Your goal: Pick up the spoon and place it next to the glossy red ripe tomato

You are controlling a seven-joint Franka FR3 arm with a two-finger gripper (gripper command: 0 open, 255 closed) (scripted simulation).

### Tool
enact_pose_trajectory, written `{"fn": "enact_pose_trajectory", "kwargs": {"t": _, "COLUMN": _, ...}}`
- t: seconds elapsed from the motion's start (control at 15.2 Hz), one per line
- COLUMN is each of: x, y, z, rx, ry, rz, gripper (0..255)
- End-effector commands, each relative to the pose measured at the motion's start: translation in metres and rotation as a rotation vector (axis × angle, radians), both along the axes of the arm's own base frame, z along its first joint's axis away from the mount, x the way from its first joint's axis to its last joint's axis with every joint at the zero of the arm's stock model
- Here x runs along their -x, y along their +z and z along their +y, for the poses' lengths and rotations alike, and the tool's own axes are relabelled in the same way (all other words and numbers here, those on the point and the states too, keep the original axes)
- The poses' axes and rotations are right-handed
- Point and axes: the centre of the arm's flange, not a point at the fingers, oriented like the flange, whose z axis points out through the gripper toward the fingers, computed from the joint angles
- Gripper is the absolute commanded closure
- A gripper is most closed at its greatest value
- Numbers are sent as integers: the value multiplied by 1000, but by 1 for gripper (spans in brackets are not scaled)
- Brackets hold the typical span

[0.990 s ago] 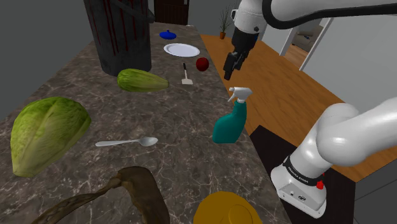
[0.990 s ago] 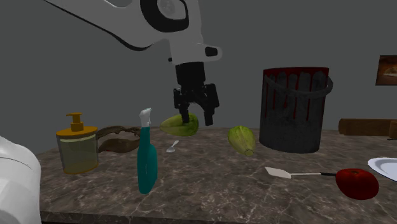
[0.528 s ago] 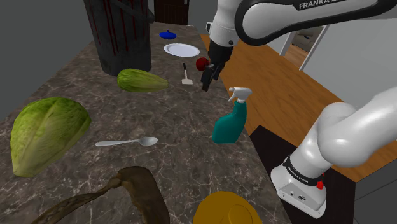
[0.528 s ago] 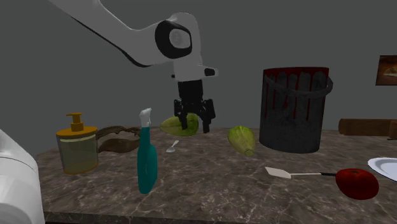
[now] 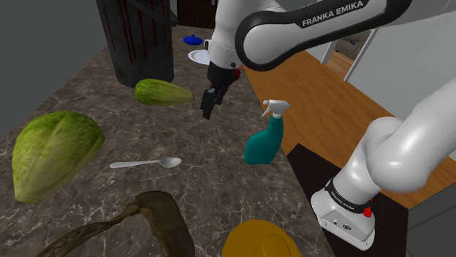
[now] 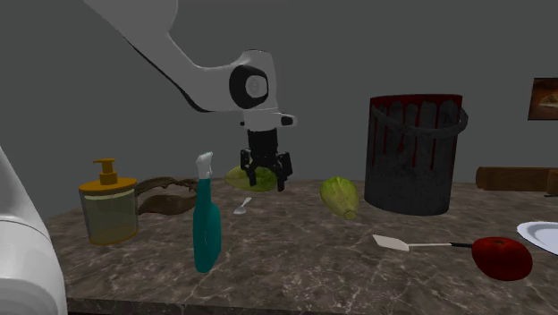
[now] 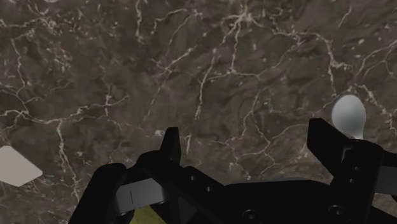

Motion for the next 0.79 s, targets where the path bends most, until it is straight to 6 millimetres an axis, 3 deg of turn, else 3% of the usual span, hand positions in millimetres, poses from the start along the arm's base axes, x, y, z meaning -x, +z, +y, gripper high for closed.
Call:
{"fn": "enact_pose_trajectory", "kwargs": {"t": 0.0, "x": -9, "y": -13, "z": 18, "rx": -17, "ry": 32, "rz": -4, "gripper": 0}}
{"fn": "enact_pose_trajectory", "kwargs": {"t": 0.73, "x": -40, "y": -60, "z": 136, "rx": -105, "ry": 207, "rz": -20, "gripper": 0}}
